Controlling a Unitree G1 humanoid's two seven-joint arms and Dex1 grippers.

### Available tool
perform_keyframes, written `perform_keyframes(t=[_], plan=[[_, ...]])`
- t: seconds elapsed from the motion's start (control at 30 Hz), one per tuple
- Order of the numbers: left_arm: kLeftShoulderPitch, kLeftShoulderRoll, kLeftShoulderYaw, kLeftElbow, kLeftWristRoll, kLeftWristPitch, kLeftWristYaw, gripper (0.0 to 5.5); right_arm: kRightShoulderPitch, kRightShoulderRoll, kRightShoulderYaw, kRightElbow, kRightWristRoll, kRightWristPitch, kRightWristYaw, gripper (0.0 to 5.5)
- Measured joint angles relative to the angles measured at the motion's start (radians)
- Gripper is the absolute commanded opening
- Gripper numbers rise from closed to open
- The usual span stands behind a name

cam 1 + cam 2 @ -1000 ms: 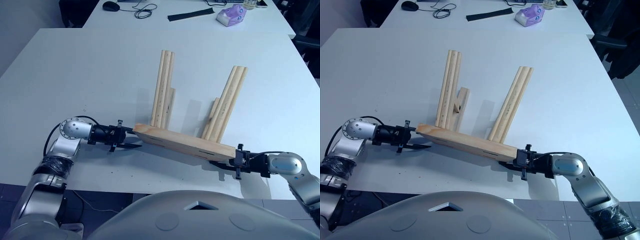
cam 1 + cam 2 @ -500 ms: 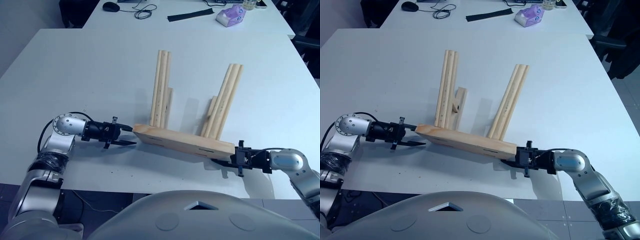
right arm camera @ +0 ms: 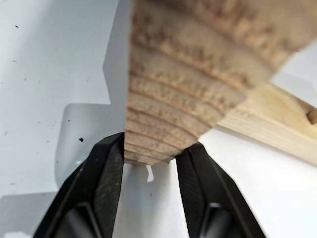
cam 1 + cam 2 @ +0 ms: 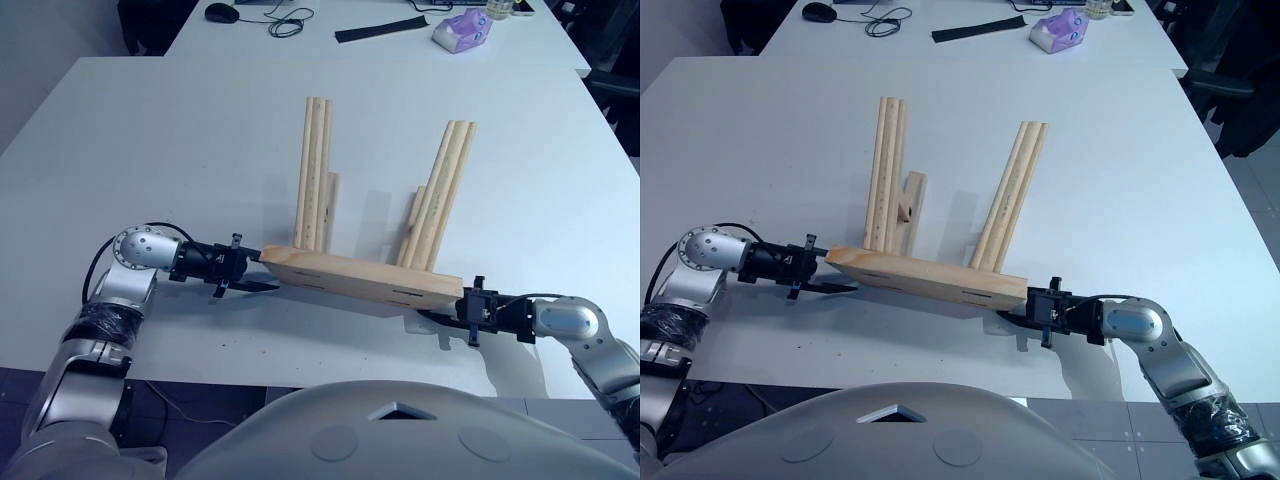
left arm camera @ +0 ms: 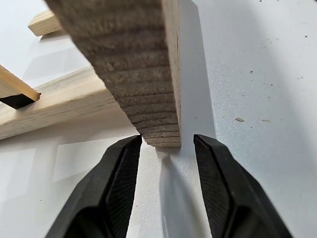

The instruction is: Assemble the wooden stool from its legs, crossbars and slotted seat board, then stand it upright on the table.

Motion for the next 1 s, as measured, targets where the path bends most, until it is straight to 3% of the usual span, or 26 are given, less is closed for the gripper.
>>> perform_keyframes(t=[0.4,1.0], plan=[[0.021,-0.030,-0.013,-0.032,0.007,0.085,0.070,1.97,0.004,-0.019,0.010,-0.002,-0.016,-0.028,-0.002,1.72],[-0.023,-0.054,-0.031,0.074,0.040,0.014,0.024,1.97,0.004,-0.032,0.041,-0.002,-0.037,-0.075,-0.017,1.72]])
